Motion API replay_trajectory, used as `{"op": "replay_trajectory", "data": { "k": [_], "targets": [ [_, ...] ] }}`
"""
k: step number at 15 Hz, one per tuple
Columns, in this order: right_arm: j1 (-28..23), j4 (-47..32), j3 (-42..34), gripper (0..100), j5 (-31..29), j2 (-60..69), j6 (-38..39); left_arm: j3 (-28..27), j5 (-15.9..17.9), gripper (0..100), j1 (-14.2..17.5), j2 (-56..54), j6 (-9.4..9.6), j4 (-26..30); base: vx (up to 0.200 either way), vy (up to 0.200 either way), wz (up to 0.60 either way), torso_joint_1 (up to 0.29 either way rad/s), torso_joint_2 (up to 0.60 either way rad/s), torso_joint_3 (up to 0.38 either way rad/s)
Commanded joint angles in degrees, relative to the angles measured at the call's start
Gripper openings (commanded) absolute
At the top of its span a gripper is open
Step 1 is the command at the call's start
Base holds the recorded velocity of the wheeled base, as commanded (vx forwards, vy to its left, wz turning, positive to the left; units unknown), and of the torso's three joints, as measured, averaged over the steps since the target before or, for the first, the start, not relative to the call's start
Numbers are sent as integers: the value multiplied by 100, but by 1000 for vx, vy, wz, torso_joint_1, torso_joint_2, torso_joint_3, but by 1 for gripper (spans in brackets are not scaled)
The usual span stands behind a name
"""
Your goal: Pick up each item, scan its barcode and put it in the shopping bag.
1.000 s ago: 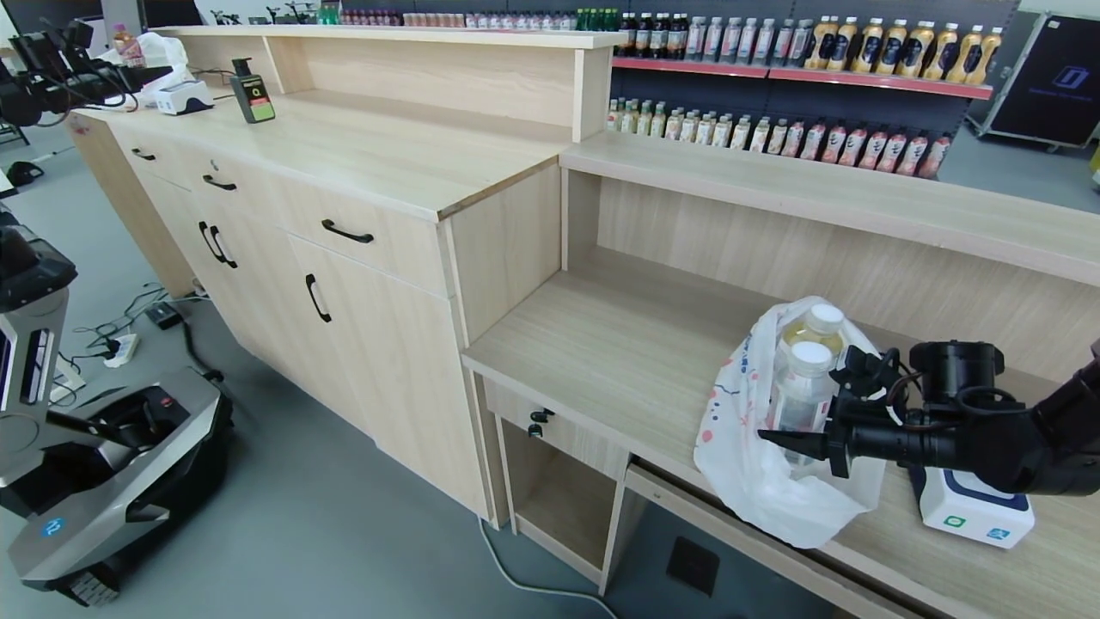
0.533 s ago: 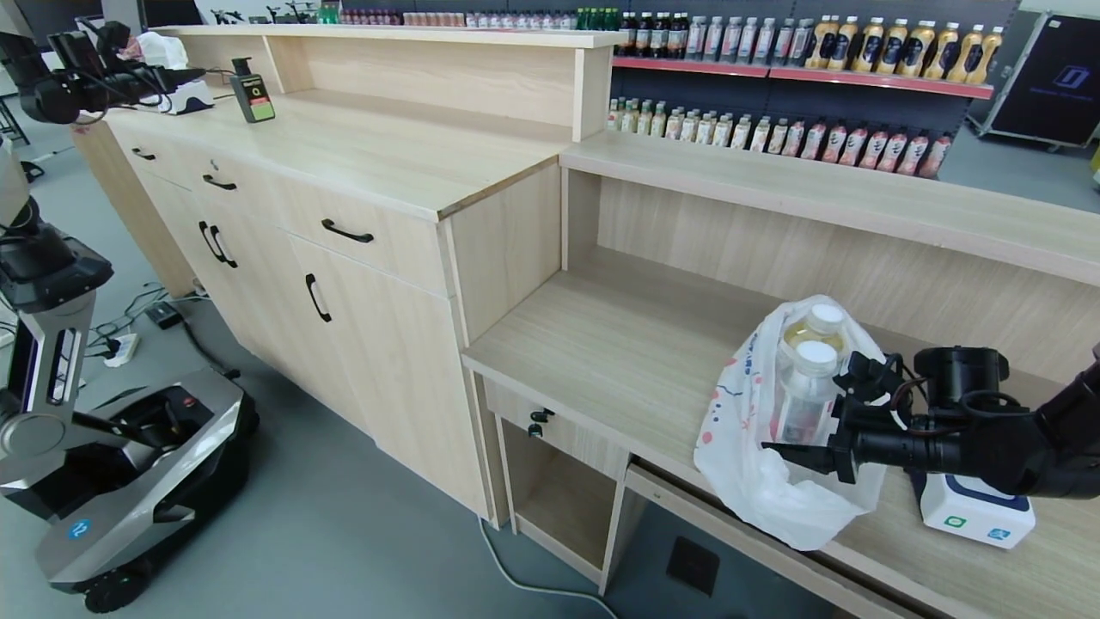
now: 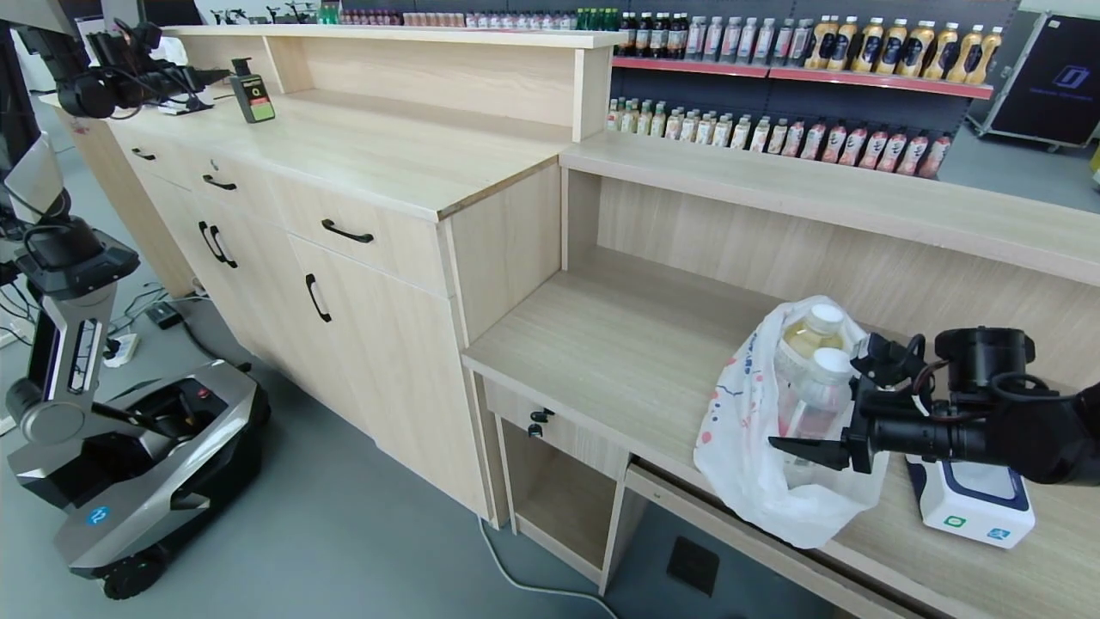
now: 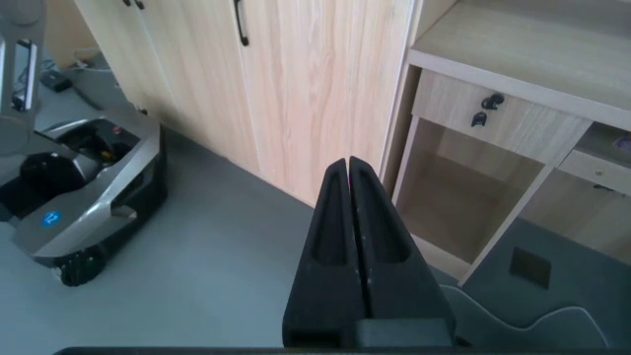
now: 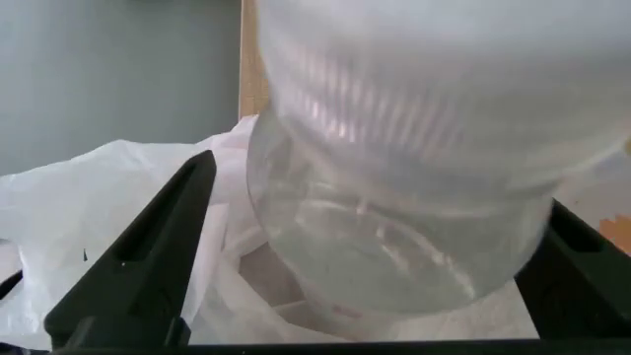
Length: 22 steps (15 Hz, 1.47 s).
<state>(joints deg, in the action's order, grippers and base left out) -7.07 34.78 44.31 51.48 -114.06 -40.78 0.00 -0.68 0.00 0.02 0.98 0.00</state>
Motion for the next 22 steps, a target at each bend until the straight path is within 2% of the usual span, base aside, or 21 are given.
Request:
{"op": "replay_trajectory", "data": {
  "k": [1,4,7,10,12,13,15,17,20,22],
  "targets": [
    [13,-6,25,100,-6,393,35,0,-2,0,0,-2,-1,0,0,0,0,0,0,0],
    [13,-261,95,100,-6,973,131,0,-2,0,0,-2,-1,0,0,0,0,0,0,0],
    [30,-270,95,100,-15,1456,615,0,-2,0,0,-2,-1,0,0,0,0,0,0,0],
    [-14,-296,60,100,-59,1922,615,0,-2,0,0,-2,-1,0,0,0,0,0,0,0],
    [-84,-507,16,100,-297,2282,615,0,-2,0,0,-2,-1,0,0,0,0,0,0,0],
    [-181,-1114,-186,100,-754,2819,606,0,-2,0,0,-2,-10,0,0,0,0,0,0,0],
    [-620,-2081,-248,100,-859,3425,588,0,-2,0,0,-2,-1,0,0,0,0,0,0,0],
    [-796,-2248,-353,100,-868,3662,580,0,-2,0,0,-2,-1,0,0,0,0,0,0,0],
    [-937,-1518,-230,100,-1378,3715,650,0,-2,0,0,-2,-1,0,0,0,-400,2,3,5],
    [-849,-762,-195,100,-1589,3733,1125,0,-2,0,9,-2,-1,0,0,0,-600,5,2,0]
  ]
}}
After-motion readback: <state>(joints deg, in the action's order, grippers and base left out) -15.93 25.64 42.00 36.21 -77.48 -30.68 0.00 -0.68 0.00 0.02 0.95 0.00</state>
